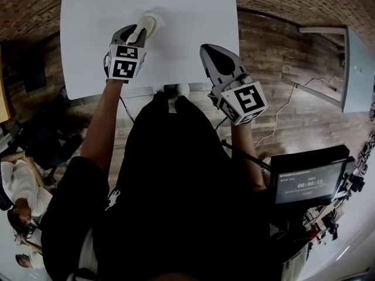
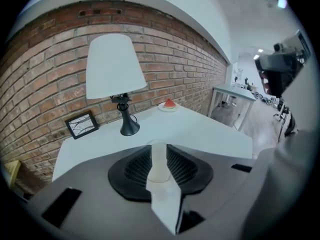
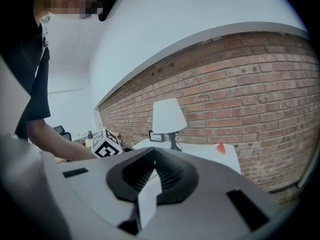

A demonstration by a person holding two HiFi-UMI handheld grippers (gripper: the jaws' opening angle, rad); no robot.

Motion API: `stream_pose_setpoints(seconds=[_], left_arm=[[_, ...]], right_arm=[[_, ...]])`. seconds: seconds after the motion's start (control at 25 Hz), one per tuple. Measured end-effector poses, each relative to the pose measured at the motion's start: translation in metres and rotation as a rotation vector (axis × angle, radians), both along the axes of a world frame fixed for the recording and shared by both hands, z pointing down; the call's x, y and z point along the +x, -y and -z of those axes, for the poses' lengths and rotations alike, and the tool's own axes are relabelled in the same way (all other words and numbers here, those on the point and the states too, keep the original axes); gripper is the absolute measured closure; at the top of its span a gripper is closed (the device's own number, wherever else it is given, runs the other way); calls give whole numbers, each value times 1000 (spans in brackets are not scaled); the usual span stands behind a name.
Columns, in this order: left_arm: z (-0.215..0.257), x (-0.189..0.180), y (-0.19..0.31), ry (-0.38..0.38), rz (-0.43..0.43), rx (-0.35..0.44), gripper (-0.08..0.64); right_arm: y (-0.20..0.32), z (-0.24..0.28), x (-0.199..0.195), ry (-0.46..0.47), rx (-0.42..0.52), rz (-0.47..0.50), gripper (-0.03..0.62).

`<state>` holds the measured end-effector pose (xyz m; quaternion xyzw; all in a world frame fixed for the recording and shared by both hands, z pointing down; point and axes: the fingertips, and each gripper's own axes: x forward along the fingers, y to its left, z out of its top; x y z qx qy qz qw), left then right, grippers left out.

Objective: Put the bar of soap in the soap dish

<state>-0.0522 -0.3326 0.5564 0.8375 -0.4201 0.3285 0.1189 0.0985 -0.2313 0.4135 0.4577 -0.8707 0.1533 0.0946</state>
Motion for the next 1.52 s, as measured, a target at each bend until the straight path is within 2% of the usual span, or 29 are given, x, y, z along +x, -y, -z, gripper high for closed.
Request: stream_pose_setpoints(seconds=[0.08, 0.36, 0.72, 0.96, 1.52], left_arm=[[18, -1, -5, -14, 23, 11, 488], [48, -7, -21, -59, 68, 49, 552], [101, -8, -42, -120, 105, 113, 554], [126, -4, -55, -212, 148, 136, 554], [202, 5, -87, -338, 142, 283, 554]], right_arm=[[-1, 10, -1, 4, 15, 19, 588], [-5, 24, -8, 20, 43, 63, 588], [-5, 51, -15, 42, 94, 118, 588], [-6, 58, -17, 46, 126, 147, 588], [-11, 83, -23, 45, 214, 187, 589]])
